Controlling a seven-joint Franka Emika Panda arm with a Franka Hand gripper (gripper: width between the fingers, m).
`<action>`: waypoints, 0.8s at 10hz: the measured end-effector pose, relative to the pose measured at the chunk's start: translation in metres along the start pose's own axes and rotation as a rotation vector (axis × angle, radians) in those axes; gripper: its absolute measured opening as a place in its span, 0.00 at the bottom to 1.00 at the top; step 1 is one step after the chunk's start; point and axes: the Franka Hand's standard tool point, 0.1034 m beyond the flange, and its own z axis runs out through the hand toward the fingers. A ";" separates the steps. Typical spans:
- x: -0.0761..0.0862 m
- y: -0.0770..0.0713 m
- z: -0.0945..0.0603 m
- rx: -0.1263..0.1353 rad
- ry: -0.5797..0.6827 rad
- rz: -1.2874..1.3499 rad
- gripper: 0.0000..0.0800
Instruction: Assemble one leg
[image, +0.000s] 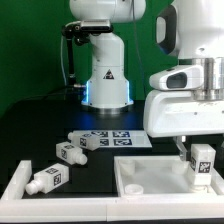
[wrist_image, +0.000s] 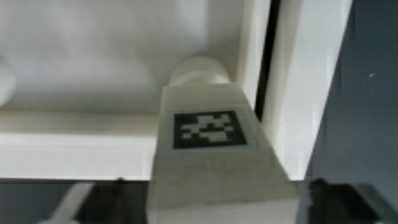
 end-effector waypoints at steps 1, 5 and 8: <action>0.000 0.000 0.000 0.000 0.000 0.000 0.41; -0.001 0.001 0.001 0.000 -0.003 0.116 0.36; -0.003 -0.004 0.001 0.005 -0.011 0.483 0.36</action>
Offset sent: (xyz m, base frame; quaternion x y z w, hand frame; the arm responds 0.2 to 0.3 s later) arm 0.0000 0.0000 0.0000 0.0000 0.0000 0.0650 0.9979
